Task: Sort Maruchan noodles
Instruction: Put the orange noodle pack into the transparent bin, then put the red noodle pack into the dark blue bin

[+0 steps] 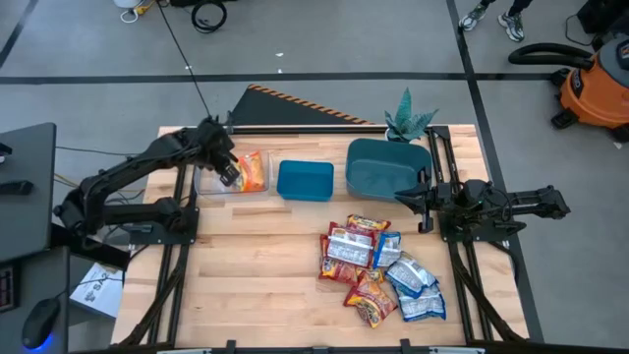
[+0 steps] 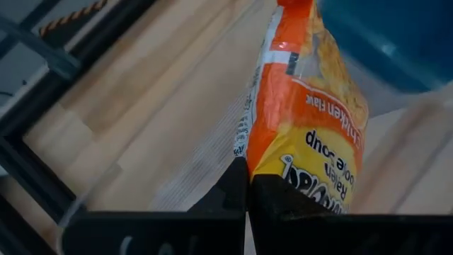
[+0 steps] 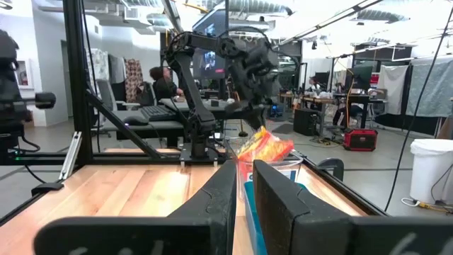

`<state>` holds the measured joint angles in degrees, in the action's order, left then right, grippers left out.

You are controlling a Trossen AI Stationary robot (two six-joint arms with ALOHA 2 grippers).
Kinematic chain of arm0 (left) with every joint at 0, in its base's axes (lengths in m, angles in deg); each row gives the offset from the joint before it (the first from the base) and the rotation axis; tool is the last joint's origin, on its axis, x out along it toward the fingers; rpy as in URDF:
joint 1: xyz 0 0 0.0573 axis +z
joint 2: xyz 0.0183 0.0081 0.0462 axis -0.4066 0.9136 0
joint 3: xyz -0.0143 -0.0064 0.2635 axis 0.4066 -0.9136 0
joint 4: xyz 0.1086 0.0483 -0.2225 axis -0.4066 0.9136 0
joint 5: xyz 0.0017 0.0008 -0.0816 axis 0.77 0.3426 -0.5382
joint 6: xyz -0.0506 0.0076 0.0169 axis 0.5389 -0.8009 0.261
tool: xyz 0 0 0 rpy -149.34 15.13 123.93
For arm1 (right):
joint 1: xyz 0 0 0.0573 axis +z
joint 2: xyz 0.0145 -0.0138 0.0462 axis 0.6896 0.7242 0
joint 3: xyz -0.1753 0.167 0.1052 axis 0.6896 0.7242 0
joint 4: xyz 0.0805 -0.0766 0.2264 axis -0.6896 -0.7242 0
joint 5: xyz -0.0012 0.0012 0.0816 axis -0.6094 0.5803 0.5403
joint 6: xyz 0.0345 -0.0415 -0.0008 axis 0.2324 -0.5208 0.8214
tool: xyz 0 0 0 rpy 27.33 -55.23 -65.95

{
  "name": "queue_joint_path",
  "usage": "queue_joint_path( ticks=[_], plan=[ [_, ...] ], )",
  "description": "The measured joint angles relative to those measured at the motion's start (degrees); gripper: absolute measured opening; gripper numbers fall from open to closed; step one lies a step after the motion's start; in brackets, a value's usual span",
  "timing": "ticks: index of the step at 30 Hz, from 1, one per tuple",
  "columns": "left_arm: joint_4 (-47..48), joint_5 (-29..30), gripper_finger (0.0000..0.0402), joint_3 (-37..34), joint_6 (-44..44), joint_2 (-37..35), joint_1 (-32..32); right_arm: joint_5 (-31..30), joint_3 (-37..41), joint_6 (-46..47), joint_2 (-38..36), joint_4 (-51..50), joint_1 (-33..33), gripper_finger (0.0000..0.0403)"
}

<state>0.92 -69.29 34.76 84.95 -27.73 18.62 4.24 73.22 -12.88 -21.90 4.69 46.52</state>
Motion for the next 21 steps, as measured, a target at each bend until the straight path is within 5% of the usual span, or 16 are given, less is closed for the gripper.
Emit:
queue_joint_path(
  ticks=[7,13,21],
  plan=[
    [-4.0,-0.16,0.0013,-5.31,-3.39,-0.02,1.1,-0.01,-0.01,-0.01,0.0,0.0,0.0,0.0055],
    [-4.36,1.6,0.0065,-5.65,-3.1,-0.02,1.07,0.01,-0.01,0.0,0.0,0.0,0.0,0.0055],
    [1.66,7.45,0.0122,1.18,-4.76,-0.02,0.43,0.01,-0.01,-0.01,0.0,0.02,0.0,0.0055]
  ],
)
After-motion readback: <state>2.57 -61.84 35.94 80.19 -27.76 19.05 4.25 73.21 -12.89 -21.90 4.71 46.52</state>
